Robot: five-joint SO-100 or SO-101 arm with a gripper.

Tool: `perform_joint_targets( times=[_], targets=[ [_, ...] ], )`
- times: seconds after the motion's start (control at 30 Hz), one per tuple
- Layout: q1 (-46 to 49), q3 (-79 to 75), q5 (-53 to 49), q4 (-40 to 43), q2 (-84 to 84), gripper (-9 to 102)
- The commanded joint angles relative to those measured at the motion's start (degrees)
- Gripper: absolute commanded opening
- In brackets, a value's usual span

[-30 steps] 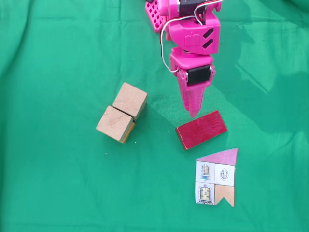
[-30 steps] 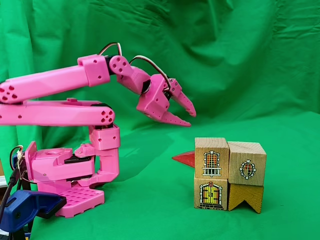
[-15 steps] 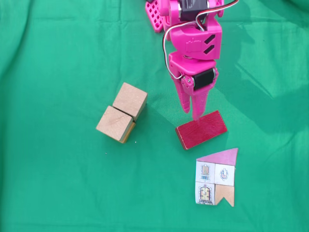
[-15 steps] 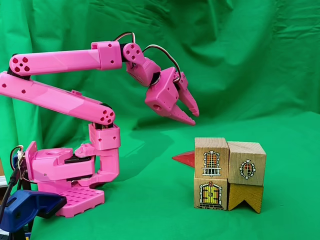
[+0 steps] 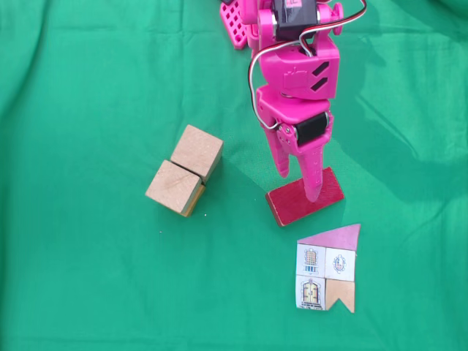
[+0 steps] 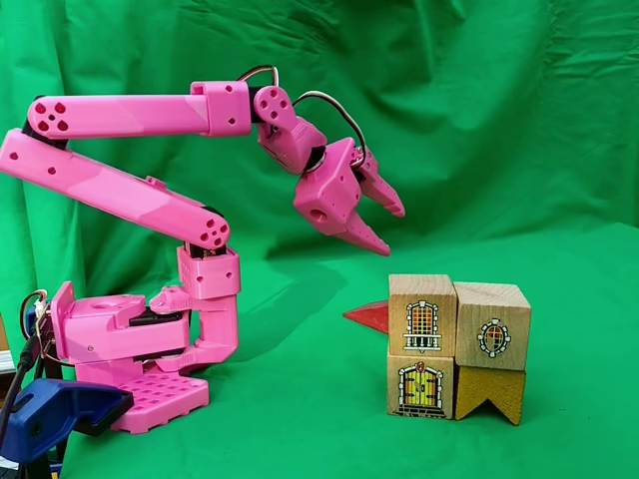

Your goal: Grasp some building blocks and build the house on the picture.

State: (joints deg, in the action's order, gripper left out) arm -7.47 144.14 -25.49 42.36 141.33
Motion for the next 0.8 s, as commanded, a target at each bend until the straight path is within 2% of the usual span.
perform_joint_targets(
  times=[0.0,0.33,0.6,0.77],
  targets=[
    [0.09,-5.36,0.44,0.44,-4.13,25],
    [-0.44,-16.00,0.62,14.85,-13.97,25],
    [-0.44,-23.73,3.78,15.56,-25.84,25],
    [-0.44,-25.05,5.36,15.56,-27.60,25]
  ],
)
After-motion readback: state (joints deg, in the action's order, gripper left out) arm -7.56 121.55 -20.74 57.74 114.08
